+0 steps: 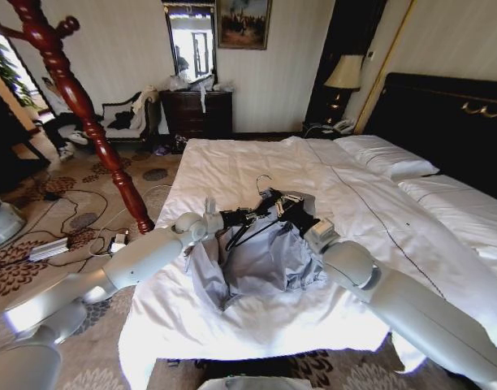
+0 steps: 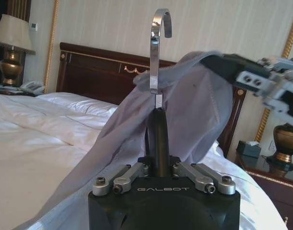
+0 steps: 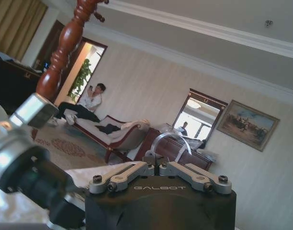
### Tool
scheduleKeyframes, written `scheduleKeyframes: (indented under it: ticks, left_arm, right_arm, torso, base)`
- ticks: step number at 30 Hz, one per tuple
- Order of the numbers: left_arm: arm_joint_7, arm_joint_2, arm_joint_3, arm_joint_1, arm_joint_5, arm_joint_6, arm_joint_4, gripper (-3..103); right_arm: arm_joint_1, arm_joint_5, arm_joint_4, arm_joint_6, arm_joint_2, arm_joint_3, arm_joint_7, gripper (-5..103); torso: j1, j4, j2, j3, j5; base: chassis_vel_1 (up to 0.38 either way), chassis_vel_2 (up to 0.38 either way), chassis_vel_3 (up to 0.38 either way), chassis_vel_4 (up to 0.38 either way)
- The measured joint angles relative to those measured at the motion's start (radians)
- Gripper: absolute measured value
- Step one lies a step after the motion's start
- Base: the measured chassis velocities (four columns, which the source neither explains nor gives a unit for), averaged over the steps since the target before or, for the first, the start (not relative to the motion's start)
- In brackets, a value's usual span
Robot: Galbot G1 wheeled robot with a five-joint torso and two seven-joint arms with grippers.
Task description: Pick up the clothes from the bed and hang them on the clothes hanger.
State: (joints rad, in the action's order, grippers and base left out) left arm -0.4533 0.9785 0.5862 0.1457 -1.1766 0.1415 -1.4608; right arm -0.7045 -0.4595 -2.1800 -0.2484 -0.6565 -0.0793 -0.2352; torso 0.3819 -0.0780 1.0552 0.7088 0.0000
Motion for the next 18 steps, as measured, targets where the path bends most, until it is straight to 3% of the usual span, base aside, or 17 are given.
scheduleKeyframes:
  ticks: [13, 15, 17, 18]
  left_arm:
    - [0.024, 0.033, 0.007, -0.017, -0.021, 0.002, 0.008, 15]
    - [0.026, 0.018, 0.006, -0.010, -0.026, 0.003, -0.008, 15]
    - [0.026, 0.015, 0.005, -0.008, -0.027, 0.003, -0.012, 15]
    - [0.028, 0.007, 0.003, -0.003, -0.030, 0.003, -0.019, 15]
  right_arm:
    - [-0.039, -0.009, -0.007, -0.023, -0.003, -0.009, -0.010, -1]
    - [-0.046, -0.009, -0.004, -0.024, -0.002, -0.007, -0.010, 8]
    - [-0.049, -0.010, -0.005, -0.025, -0.001, -0.005, -0.010, 8]
    - [-0.061, -0.011, -0.008, -0.027, 0.004, -0.001, -0.009, 13]
  torso:
    - [0.000, 0.0000, 0.000, 0.000, 0.0000]
    - [0.000, 0.0002, 0.000, 0.000, 0.0000]
    - [0.000, 0.0003, 0.000, 0.000, 0.0000]
    - [0.000, 0.0003, 0.000, 0.000, -0.0001]
  base:
    - [0.000, 0.000, 0.000, 0.000]
    - [0.000, 0.000, 0.000, 0.000]
    - [0.000, 0.000, 0.000, 0.000]
    - [0.000, 0.000, 0.000, 0.000]
